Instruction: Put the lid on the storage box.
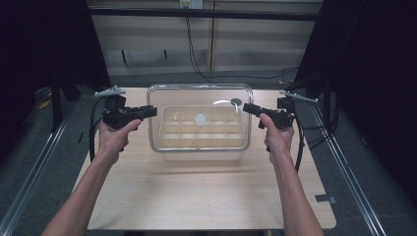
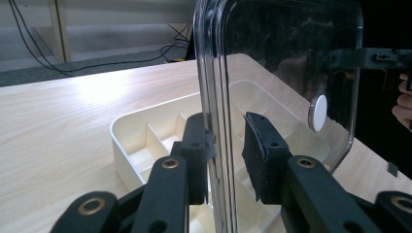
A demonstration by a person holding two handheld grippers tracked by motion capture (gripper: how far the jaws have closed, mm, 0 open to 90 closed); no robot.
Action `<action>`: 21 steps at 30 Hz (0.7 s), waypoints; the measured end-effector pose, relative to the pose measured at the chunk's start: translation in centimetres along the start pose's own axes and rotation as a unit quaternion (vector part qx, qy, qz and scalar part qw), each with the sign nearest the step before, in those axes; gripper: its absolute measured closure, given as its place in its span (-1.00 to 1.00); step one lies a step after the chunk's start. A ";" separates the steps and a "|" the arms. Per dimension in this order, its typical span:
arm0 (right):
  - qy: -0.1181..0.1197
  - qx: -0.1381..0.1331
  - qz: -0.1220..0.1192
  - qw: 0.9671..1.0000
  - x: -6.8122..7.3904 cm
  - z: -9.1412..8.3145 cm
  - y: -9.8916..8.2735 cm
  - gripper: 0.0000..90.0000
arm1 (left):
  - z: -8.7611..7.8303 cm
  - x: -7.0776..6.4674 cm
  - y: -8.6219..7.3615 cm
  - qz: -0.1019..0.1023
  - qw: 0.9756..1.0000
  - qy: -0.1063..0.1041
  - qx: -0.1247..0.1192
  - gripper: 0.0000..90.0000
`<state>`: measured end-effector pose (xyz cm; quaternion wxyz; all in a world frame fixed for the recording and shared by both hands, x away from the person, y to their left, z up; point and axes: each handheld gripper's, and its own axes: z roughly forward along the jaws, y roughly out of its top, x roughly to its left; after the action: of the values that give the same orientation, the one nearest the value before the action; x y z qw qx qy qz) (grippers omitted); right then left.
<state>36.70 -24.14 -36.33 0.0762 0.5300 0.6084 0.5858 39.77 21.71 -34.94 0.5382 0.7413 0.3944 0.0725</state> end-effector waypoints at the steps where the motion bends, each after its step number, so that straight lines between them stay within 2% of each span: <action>1: 0.000 0.000 0.000 1.000 -0.1 0.2 0.1 0.57 | 0.1 0.2 0.0 0.000 1.000 0.002 0.002 0.59; 4: -0.002 0.003 0.003 1.000 -0.2 0.5 0.4 0.57 | 0.3 0.5 0.0 -0.007 1.000 0.001 0.002 0.59; 8: -0.007 0.009 -0.007 1.000 -0.3 0.9 0.6 0.57 | 1.0 0.9 -0.3 -0.015 1.000 0.010 0.007 0.57; 15: -0.014 0.017 0.005 1.000 -1.5 1.5 0.5 0.57 | 2.2 1.4 -0.4 -0.022 1.000 0.008 0.017 0.57; 21: -0.019 0.031 0.013 0.999 -2.3 2.6 0.4 0.57 | 3.2 2.2 -0.7 -0.035 0.999 0.015 0.020 0.52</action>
<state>39.70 -24.30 -37.99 0.0643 0.5510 0.6176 0.5575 42.57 20.92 -37.57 0.5195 0.7368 0.4290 0.0567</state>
